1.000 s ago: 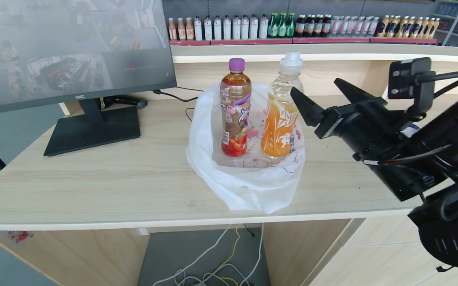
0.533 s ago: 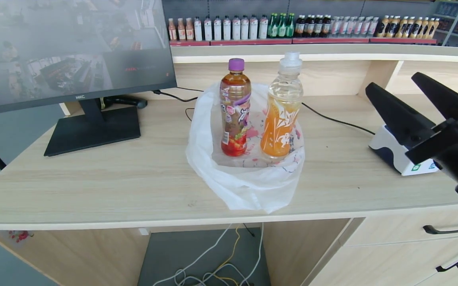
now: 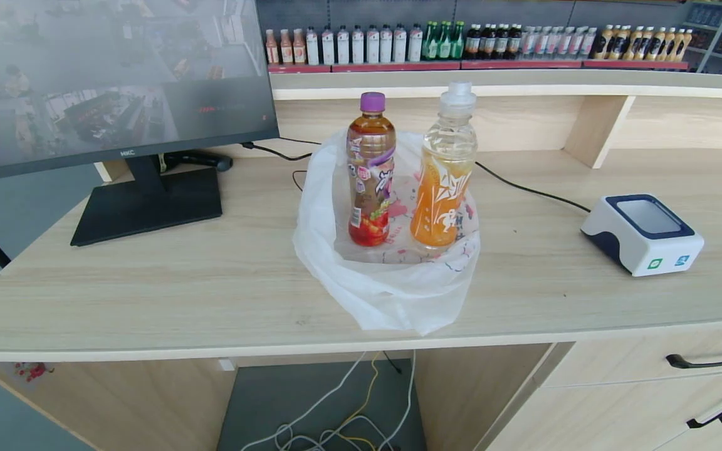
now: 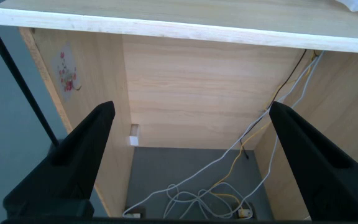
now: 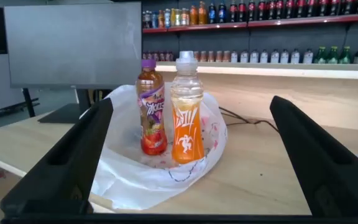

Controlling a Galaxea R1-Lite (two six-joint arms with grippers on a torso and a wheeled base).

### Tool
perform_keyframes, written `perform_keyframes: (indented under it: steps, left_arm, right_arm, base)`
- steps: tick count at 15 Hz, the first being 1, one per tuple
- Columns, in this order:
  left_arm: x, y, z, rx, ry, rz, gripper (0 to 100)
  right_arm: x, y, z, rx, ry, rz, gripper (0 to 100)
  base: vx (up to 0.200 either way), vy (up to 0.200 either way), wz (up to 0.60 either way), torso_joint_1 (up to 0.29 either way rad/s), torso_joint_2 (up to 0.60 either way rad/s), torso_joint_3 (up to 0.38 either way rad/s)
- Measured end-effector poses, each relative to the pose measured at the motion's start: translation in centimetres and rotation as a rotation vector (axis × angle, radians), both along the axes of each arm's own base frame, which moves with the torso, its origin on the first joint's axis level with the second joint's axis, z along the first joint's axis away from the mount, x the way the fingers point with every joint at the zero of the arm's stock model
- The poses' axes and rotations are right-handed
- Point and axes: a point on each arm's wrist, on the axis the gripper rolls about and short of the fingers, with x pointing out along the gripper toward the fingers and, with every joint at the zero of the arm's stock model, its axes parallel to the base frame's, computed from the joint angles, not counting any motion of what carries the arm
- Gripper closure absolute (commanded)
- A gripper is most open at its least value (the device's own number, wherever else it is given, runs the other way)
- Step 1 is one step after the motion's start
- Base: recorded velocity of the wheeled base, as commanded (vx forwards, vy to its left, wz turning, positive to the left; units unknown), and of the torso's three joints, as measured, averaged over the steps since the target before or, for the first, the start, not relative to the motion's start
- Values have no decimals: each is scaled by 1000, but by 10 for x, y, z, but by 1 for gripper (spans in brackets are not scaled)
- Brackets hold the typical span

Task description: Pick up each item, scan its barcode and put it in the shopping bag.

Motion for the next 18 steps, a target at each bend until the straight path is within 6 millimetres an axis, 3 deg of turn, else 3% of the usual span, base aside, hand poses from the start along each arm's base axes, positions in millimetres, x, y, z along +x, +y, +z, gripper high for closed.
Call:
perform_keyframes:
  steps: [4,7,13,18]
  left_arm:
    - [0,0,0,0,0,0,0]
    - [0,0,0,0,0,-1,0]
    - [0,0,0,3,0,-1,0]
    - [0,0,0,1,0,-1,0]
  right_arm:
    - [-32,-21,-30,-79,108,23,0]
    - [-54,-35,-64,-222,289,35,0]
    - [-92,-61,-128,-363,455,55,0]
    - [-100,-60,-133,-215,464,-185,0]
  base:
    - [0,0,0,0,0,0]
    - [0,0,0,0,0,0]
    - [0,0,0,0,0,0]
    - [0,0,0,0,0,0]
